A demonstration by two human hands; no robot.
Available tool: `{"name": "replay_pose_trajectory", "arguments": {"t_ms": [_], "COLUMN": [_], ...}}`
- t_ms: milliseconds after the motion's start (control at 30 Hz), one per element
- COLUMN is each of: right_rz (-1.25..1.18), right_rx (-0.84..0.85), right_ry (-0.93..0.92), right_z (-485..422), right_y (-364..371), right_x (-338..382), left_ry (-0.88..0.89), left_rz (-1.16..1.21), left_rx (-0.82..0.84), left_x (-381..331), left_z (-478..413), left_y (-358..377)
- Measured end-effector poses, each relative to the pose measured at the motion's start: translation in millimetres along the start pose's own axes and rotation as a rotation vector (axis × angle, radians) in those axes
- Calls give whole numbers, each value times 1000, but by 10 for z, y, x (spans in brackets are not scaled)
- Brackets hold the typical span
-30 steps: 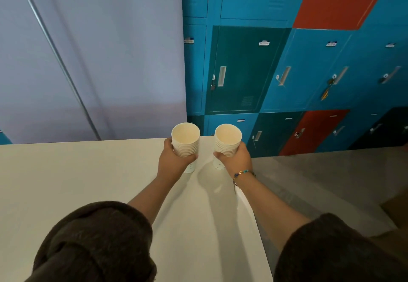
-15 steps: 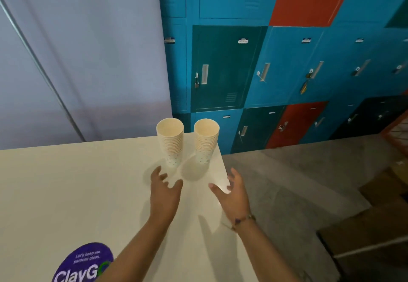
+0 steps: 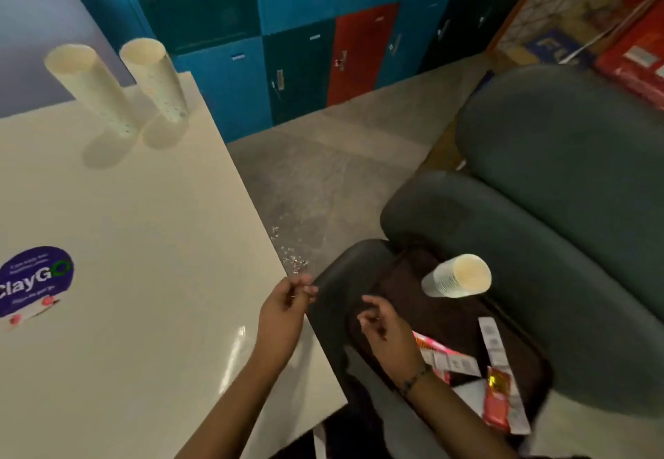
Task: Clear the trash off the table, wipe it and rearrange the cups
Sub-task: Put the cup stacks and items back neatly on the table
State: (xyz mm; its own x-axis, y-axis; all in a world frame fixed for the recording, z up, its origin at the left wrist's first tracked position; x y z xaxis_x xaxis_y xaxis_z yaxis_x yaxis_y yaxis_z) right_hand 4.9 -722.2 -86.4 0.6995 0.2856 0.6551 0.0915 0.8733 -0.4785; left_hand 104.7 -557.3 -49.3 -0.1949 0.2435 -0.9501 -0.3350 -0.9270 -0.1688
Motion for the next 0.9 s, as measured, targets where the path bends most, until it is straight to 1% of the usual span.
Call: {"name": "replay_pose_trajectory", "arguments": {"t_ms": [100, 200, 300, 400, 567, 700, 833, 900], "right_rz": [-23, -69, -141, -201, -331, -437, -674, -722], "right_rx": [-76, -147, -208, -290, -259, -287, -325, -322], "right_ry": [20, 80, 152, 210, 353, 319, 348, 329], "right_z": [224, 365, 410, 345, -20, -399, -721, -832], "right_y": [-278, -520, -745, -929, -1095, -1189, -1232, -1251], "right_x": [-388, -741, -1034, -1254, -1466, -1353, -1190, -1143], "left_ry": [-52, -102, -110, -106, -56, -34, -24, -17], "left_rz": [33, 12, -28, -61, -93, -101, -79, -63], "left_rx": [80, 156, 233, 259, 266, 243, 167, 131], "left_x": [88, 160, 153, 164, 143, 118, 67, 27], "left_z": [341, 621, 759, 752, 732, 720, 710, 705], "left_y": [474, 919, 1267, 1477, 1668, 1716, 1657, 1593]}}
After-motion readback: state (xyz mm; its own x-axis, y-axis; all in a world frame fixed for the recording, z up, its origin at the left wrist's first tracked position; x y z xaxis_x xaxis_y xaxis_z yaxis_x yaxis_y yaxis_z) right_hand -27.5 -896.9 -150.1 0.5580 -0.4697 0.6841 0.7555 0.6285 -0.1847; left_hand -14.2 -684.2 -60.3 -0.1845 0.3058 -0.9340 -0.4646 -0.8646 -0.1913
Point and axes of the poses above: each hand's wrist, its own z-axis away from the middle knuckle, its own y-axis out of the palm, x = y × z, the point moved 3 cm from there along -z, towards the middle knuckle, and after that the axes turned 12 degrees about y, right-handed, at the moved point
